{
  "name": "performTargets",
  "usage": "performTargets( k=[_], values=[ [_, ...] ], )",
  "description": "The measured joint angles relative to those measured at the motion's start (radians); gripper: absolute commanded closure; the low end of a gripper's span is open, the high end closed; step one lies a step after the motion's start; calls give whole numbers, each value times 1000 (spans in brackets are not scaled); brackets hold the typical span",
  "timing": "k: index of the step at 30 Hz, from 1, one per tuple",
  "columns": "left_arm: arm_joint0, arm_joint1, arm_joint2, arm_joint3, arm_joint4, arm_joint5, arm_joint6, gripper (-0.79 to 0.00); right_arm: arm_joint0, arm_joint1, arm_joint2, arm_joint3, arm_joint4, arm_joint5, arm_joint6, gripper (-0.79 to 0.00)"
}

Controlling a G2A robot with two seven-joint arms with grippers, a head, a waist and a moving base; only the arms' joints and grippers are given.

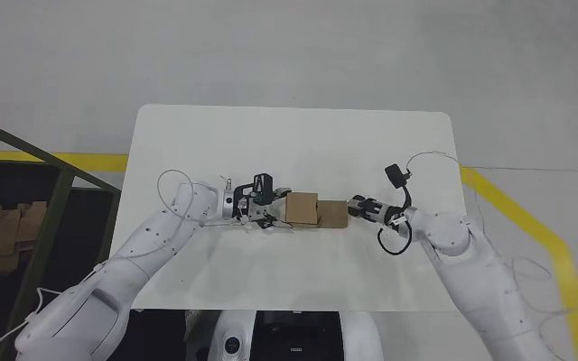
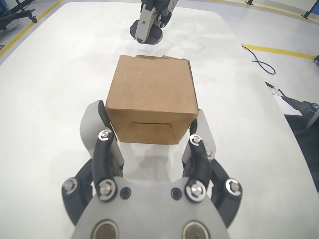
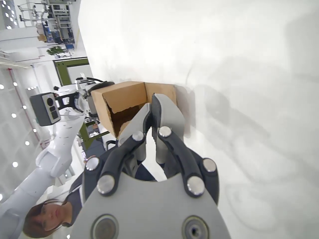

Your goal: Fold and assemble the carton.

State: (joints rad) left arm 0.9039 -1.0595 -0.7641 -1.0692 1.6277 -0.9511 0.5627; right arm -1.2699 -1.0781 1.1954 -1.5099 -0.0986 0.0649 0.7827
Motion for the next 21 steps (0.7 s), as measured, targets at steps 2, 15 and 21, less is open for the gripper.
performTargets(
  k=[2,15,21],
  values=[
    [1,0,0,-2,0,0,-1,-591,-20,7,13,-34,-48,9,1,-83],
    [-1,-3,3,-6,-2,-1,-13,-594,14,5,-37,-19,-144,7,35,-262],
    [-1,-3,2,-7,-3,0,-16,-594,45,-3,-70,19,-128,-11,52,-249]
  ],
)
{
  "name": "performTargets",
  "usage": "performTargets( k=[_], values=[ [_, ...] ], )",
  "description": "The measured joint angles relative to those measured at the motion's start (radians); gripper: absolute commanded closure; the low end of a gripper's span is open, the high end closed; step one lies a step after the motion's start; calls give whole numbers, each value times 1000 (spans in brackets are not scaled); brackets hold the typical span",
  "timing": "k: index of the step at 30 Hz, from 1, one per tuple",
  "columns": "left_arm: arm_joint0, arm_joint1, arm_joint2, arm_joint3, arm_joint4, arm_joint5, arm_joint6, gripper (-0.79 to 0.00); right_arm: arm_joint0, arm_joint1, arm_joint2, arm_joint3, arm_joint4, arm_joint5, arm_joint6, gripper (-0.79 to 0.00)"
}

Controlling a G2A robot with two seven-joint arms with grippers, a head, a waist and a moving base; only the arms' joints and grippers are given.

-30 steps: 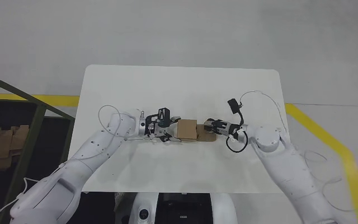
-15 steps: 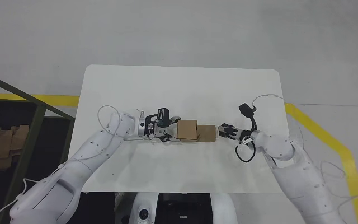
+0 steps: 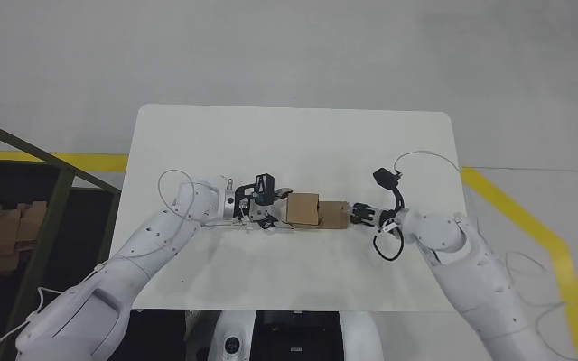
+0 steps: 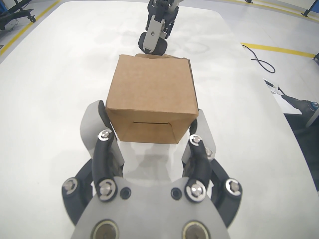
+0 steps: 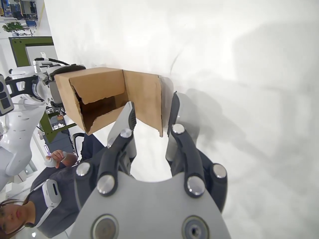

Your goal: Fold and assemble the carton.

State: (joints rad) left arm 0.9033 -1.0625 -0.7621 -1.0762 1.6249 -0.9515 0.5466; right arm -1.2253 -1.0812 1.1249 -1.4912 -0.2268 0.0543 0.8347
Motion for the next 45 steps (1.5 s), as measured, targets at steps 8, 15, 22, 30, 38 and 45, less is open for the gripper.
performTargets(
  k=[8,15,22,30,38,45],
  values=[
    [0,0,-2,5,1,0,4,-594,45,-15,-57,47,16,-7,16,-240],
    [2,2,-5,7,5,1,10,-585,55,-20,-55,63,96,-69,43,-182],
    [4,3,-6,5,10,2,17,-594,55,-20,-43,91,202,-144,112,-191],
    [2,3,-6,5,14,1,21,-591,93,-33,-76,140,272,-169,140,-166],
    [2,2,-3,2,15,-1,16,-600,118,-42,-109,124,270,-131,127,-206],
    [0,3,-6,3,11,-5,8,-606,105,-39,-97,98,276,-124,119,-748]
  ],
)
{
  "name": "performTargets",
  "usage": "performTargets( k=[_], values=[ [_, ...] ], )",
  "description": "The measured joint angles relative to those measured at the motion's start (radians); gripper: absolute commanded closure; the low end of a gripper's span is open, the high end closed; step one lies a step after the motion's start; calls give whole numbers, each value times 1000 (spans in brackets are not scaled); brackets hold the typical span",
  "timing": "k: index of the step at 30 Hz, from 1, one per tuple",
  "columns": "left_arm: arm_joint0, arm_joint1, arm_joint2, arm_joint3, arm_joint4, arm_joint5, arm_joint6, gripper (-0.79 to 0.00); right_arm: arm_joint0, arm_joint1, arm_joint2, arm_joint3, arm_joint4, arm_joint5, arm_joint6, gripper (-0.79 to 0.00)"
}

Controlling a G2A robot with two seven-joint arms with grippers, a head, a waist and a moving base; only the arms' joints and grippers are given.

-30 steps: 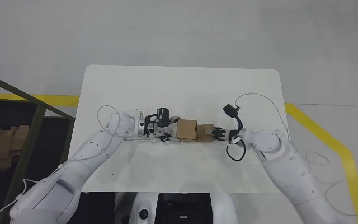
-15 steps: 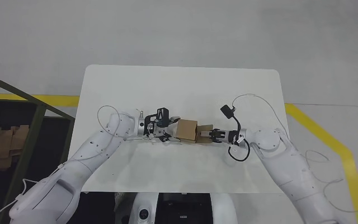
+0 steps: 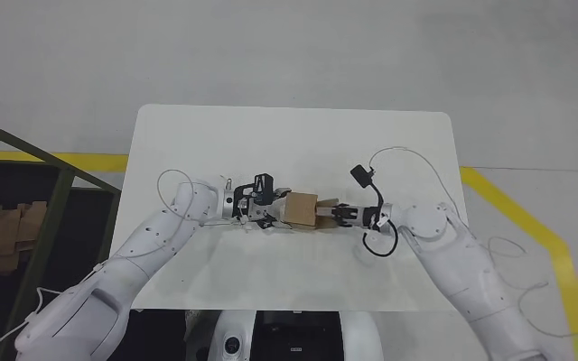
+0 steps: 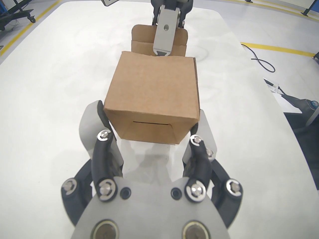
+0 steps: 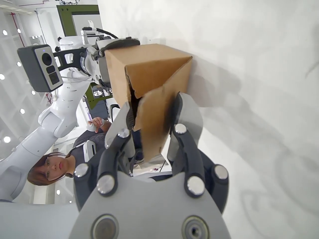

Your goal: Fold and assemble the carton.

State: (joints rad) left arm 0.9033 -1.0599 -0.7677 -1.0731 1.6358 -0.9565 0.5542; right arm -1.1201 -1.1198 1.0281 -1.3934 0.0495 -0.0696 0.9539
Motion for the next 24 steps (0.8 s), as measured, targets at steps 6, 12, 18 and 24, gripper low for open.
performTargets(
  k=[6,12,18,24],
  values=[
    [1,0,-2,0,-5,-4,-10,-606,-36,10,29,-40,24,-28,17,-785],
    [3,0,-3,-2,-7,-2,-14,-600,-49,14,53,-29,107,-95,73,-551],
    [5,1,-4,-3,-7,-4,-18,-606,-30,7,38,19,178,-144,100,-336],
    [7,2,-6,-4,-8,-2,-22,-600,2,-5,12,86,259,-213,133,-252]
  ],
)
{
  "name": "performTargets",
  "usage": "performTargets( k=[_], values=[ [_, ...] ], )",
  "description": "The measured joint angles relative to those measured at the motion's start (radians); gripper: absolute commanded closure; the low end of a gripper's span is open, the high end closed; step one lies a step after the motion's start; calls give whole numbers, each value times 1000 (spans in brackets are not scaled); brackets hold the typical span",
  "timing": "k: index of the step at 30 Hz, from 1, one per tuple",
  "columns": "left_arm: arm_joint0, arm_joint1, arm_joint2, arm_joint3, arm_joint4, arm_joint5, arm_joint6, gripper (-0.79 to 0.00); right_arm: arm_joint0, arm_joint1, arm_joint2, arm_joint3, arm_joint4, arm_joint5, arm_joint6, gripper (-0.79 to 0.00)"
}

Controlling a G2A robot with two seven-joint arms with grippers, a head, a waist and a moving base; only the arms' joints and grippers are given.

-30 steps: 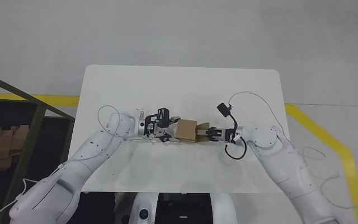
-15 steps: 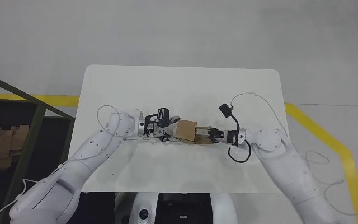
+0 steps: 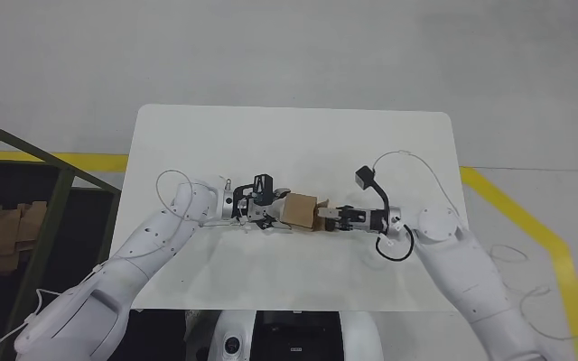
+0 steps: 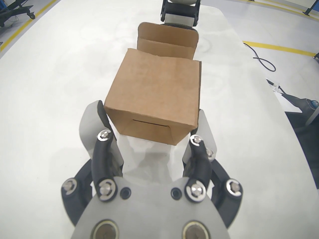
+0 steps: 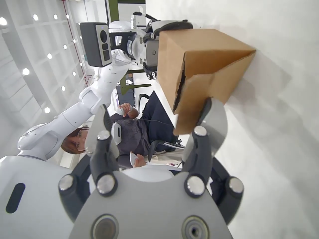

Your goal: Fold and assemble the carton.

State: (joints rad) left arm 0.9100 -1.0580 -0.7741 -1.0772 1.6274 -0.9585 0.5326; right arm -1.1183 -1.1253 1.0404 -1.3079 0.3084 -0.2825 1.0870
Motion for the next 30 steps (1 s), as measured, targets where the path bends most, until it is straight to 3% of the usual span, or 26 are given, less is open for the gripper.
performTargets(
  k=[19,30],
  values=[
    [-1,0,-1,4,-3,-5,-11,-600,61,-23,-56,111,7,6,-47,-157],
    [-1,-1,-1,1,-5,-6,-17,-591,50,-17,-44,90,-45,50,-77,-219]
  ],
)
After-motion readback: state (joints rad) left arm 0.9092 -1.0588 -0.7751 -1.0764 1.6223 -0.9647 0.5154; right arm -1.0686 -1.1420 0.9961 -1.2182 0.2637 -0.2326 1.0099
